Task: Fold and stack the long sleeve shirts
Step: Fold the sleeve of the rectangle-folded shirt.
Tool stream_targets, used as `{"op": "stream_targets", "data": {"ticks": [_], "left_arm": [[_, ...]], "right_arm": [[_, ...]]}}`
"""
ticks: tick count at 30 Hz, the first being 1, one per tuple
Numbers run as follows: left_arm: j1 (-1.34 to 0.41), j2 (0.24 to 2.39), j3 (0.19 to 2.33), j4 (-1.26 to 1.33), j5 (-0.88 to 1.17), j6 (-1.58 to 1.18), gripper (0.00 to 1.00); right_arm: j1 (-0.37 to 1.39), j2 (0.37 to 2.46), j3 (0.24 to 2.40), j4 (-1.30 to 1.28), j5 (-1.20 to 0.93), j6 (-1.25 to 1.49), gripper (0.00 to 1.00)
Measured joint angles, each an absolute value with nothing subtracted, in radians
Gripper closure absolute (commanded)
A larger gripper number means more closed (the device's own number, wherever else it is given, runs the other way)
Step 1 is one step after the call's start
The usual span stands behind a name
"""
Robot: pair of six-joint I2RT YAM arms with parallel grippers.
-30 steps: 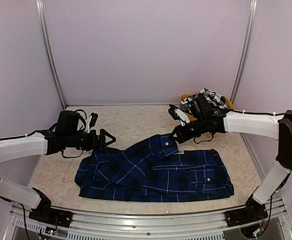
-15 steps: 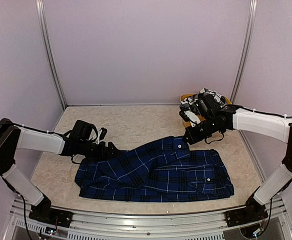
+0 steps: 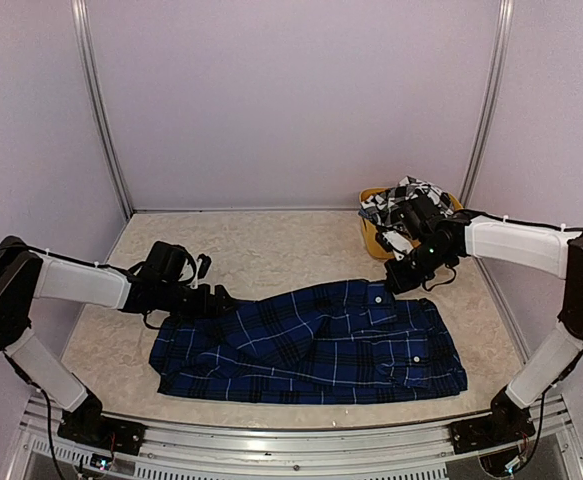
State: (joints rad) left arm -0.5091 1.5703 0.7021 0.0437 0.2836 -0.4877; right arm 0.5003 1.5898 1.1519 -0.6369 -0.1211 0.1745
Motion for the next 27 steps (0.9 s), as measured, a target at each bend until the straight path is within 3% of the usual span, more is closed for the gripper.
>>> {"op": "stream_targets", "data": {"ticks": [10, 19, 27], "left_arm": [[-0.541, 1.57, 0.719, 0.045, 0.182, -0.455, 0.07], [-0.559, 1.57, 0.728, 0.046, 0.143, -0.439, 0.07], [-0.572, 1.57, 0.728, 0.046, 0.125, -0.436, 0.07]], "right_arm": [[0.479, 1.621, 1.129, -0.686, -0.083, 0.168, 1.0], [0.427, 1.65, 1.084, -0.606, -0.154, 0.154, 0.72], [0.379, 1.686, 0.984, -0.467, -0.247, 0.18, 0.63]]}}
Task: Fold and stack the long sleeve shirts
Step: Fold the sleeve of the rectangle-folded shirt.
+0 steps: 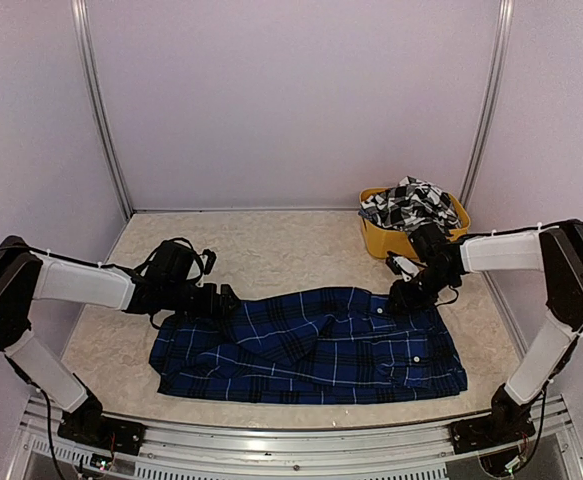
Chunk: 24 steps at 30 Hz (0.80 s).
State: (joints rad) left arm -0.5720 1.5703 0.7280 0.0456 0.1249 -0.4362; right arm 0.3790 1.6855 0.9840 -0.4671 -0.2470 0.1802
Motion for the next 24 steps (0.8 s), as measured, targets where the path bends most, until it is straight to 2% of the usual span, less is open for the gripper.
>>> {"op": "stream_targets", "data": {"ticks": [10, 24], "left_arm": [[-0.575, 1.57, 0.728, 0.044, 0.118, -0.432, 0.07], [-0.582, 1.57, 0.728, 0.044, 0.114, -0.431, 0.06]], "right_arm": [[0.335, 1.694, 0.881, -0.304, -0.349, 0.222, 0.62], [0.329, 1.691, 0.817, -0.155, -0.443, 0.284, 0.65]]}}
